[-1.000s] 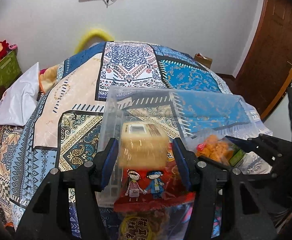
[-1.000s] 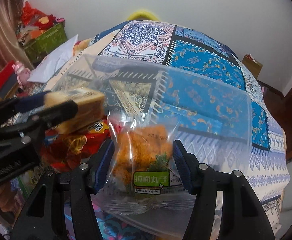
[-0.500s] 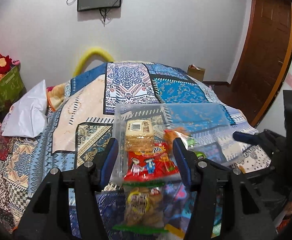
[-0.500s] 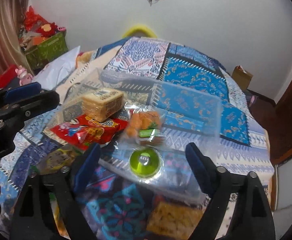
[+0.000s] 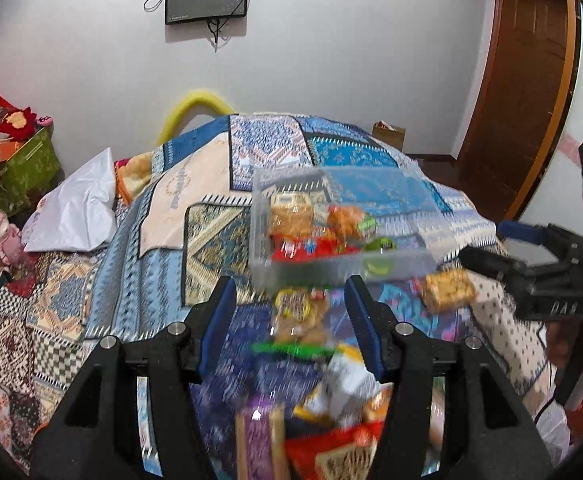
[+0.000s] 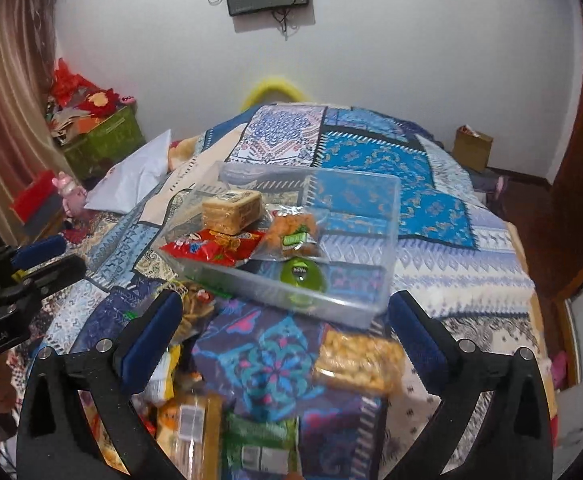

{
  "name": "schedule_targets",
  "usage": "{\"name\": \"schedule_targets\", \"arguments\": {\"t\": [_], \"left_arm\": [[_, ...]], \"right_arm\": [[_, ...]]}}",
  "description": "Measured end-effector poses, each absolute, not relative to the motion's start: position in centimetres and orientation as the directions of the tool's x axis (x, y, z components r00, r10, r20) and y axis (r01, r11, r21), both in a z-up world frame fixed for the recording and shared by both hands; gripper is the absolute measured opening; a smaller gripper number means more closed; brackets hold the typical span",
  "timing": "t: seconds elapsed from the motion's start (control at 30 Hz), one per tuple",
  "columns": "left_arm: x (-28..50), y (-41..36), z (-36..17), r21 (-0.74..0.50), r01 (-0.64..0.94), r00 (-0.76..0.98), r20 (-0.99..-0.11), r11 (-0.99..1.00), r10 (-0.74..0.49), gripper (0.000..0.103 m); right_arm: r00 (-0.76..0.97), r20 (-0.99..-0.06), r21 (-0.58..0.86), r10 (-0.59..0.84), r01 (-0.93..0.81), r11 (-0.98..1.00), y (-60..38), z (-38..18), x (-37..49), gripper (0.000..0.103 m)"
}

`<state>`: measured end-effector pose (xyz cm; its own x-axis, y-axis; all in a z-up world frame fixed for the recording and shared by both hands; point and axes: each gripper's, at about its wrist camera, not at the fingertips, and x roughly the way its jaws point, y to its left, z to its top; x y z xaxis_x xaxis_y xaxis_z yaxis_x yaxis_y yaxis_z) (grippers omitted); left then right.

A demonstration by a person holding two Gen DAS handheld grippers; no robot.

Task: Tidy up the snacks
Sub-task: 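Grasp the purple coconut roll pack with left gripper while right grasps brown wafer roll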

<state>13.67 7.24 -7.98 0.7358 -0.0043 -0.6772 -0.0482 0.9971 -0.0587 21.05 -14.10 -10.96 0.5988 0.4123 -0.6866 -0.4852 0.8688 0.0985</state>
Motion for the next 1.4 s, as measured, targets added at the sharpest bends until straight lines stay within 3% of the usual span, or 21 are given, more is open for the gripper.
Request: {"name": "schedule_targets", "arguments": {"t": [0.4, 0.97, 1.27, 1.4], "left_arm": [[6.9, 8.6, -11.6, -0.052, -0.066, 0.678, -0.735, 0.996, 0.007, 0.056], [3.8, 9.3, -17.4, -0.117, -0.075, 0.577, -0.815, 0.99, -0.053, 0.056], [4.5, 9.0, -19.0, -0.118, -0.068, 0.549, -0.833, 0.991, -0.062, 0.056], [5.2, 9.0, -19.5, -0.126, -0.072, 0.542, -0.838, 0.989, -0.067, 0.056]], "right_arm": [[0.56, -0.688, 0.176, 0.462, -0.488, 0.855, -15.2, -12.6, 16.3, 0.103], [0.491, -0.741, 0.143, 0.458, -0.551, 0.822, -12.7, -17.0, 11.7, 0.102], [0.44, -0.785, 0.142, 0.436, -0.558, 0.818, -11.7, -19.1, 11.6, 0.084], [0.398, -0.804, 0.171, 0.442, -0.557, 0.813, -11.7, -19.9, 11.9, 0.066]]}}
